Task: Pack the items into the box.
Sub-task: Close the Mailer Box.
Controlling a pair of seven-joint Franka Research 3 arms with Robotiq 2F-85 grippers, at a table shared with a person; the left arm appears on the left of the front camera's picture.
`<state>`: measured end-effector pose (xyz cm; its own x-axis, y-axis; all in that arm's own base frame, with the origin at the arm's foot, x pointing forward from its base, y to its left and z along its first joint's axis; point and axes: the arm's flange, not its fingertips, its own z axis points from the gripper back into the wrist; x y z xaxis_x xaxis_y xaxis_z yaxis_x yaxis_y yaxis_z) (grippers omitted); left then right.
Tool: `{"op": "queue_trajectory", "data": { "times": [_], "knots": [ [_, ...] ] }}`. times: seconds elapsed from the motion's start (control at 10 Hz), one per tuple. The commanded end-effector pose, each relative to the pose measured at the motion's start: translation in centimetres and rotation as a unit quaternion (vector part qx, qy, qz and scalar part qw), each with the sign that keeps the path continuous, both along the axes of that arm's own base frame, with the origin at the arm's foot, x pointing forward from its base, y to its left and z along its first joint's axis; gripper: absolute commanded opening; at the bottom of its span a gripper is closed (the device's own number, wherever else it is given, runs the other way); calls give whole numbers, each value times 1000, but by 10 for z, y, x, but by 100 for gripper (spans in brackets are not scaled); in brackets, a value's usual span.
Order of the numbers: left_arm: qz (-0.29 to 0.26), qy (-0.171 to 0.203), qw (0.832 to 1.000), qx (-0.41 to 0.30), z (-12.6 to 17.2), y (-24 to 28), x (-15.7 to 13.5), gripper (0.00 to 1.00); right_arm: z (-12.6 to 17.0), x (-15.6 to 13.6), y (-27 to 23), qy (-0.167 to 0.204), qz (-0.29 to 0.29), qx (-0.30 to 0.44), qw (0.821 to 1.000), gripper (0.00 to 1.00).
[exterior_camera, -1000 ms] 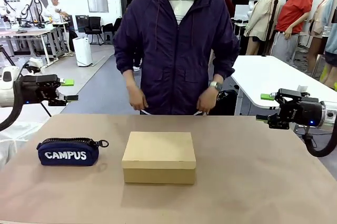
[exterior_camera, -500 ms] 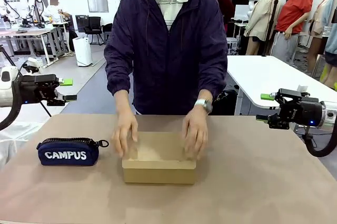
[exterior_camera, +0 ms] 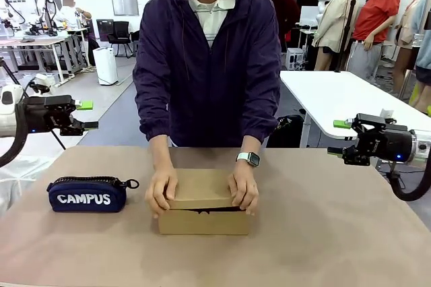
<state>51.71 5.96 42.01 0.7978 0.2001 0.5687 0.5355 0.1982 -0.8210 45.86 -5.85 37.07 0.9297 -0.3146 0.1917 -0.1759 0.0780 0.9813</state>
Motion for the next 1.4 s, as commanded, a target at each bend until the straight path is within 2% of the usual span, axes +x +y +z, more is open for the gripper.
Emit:
{"op": "queue_trajectory", "data": {
  "times": [0.0, 1.3],
  "knots": [
    [-4, -6, 1000, 9, 2, 2, 0, 100, 4, 1, 1, -3, 4, 3, 1000, 100],
    [-4, -6, 1000, 9, 2, 2, 0, 100, 4, 1, 1, -3, 4, 3, 1000, 100]
  ]
}}
